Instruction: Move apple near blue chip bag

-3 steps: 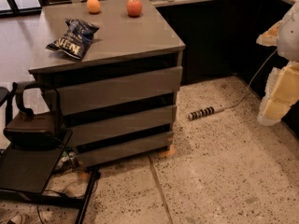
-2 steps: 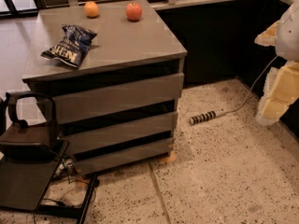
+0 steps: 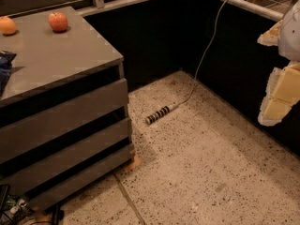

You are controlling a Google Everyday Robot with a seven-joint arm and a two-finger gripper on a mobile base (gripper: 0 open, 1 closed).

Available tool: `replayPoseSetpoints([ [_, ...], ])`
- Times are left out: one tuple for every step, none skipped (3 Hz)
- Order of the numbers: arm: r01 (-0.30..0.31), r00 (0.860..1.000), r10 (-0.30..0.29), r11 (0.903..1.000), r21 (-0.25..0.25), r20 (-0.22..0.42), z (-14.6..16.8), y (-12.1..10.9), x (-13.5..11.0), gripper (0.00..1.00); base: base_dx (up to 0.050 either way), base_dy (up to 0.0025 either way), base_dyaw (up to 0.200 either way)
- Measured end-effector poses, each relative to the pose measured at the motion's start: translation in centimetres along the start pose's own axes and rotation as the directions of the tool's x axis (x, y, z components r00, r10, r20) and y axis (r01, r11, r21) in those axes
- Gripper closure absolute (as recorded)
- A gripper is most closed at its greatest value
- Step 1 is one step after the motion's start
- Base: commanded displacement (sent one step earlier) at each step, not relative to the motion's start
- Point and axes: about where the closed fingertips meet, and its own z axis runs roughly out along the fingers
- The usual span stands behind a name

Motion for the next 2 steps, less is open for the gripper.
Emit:
replayPoseSetpoints([
  [0.0,1.0,0.0,1.0,0.0,0.0,0.0,0.0,0.0,0.0,0.0,-0.00004,-0.198],
  [0.0,1.0,0.0,1.0,0.0,0.0,0.0,0.0,0.0,0.0,0.0,0.0,0.198],
])
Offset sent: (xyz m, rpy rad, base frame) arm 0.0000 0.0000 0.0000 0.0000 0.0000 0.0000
